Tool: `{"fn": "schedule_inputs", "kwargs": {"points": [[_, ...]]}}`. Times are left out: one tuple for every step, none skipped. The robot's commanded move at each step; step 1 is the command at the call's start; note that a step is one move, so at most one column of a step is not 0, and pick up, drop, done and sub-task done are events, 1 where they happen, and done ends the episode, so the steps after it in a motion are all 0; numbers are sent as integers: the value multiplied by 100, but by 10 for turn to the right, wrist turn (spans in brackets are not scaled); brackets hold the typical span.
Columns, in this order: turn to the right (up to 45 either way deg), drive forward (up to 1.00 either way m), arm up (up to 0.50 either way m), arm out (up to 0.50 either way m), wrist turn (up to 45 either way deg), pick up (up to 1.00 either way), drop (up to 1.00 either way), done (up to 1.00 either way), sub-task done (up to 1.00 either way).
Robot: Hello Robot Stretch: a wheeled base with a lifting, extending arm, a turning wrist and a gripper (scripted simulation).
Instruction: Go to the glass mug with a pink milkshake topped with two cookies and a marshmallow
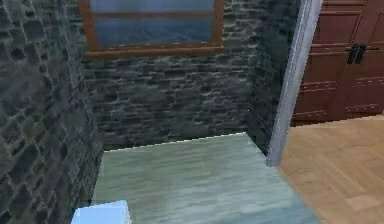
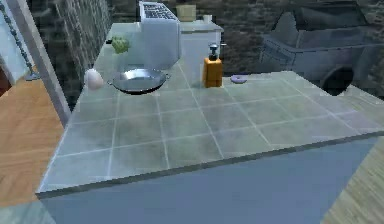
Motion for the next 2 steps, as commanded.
{"fn": "schedule_inputs", "kwargs": {"points": [[0, 60, 0, 0, 0, 0, 0, 0, 0], [450, 0, 0, 0, 0, 0, 0, 0, 0]]}}
